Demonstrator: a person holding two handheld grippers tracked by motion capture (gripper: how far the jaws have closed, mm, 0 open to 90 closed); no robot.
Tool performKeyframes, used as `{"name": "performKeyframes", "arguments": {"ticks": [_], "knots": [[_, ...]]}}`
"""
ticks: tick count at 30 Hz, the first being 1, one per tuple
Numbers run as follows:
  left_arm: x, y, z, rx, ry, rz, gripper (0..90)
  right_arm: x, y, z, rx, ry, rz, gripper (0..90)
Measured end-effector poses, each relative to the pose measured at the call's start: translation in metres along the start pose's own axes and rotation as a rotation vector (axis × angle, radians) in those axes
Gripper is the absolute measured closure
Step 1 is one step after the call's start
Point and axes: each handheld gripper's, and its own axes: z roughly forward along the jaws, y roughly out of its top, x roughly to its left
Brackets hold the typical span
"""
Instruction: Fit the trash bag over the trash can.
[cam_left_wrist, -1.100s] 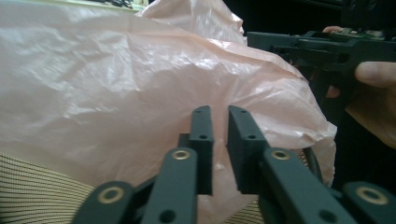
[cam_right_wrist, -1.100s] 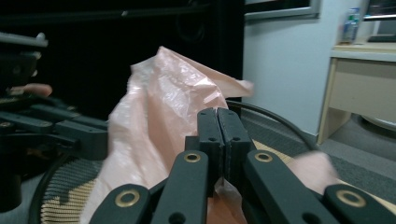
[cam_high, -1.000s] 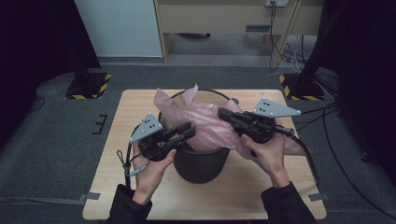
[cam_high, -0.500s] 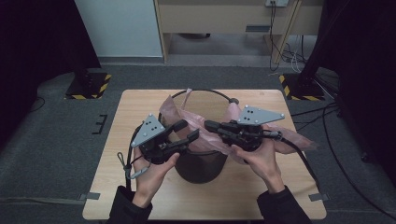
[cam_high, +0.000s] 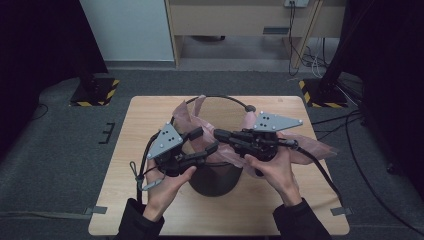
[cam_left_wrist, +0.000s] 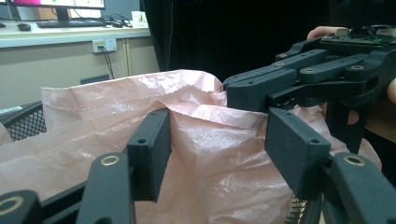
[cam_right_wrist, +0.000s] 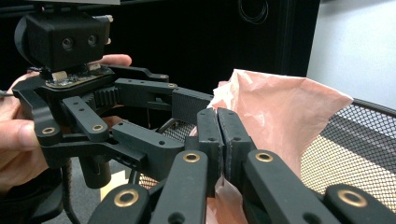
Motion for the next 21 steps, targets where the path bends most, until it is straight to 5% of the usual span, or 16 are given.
{"name": "performKeyframes", "arguments": {"ticks": [9,15,21], "knots": [[-0.005,0.001,0.005,0.027,-0.001,0.034,43.5,0.000,0.002,0.001,-0.037,0.008,0.044,88.0],[-0.009,0.002,0.011,0.035,-0.010,0.066,49.2,0.002,0.003,0.003,-0.006,0.055,0.065,86.8],[-0.011,0.002,0.010,0.028,-0.039,0.056,73.2,0.009,0.009,0.003,0.011,0.066,0.042,83.5]]}}
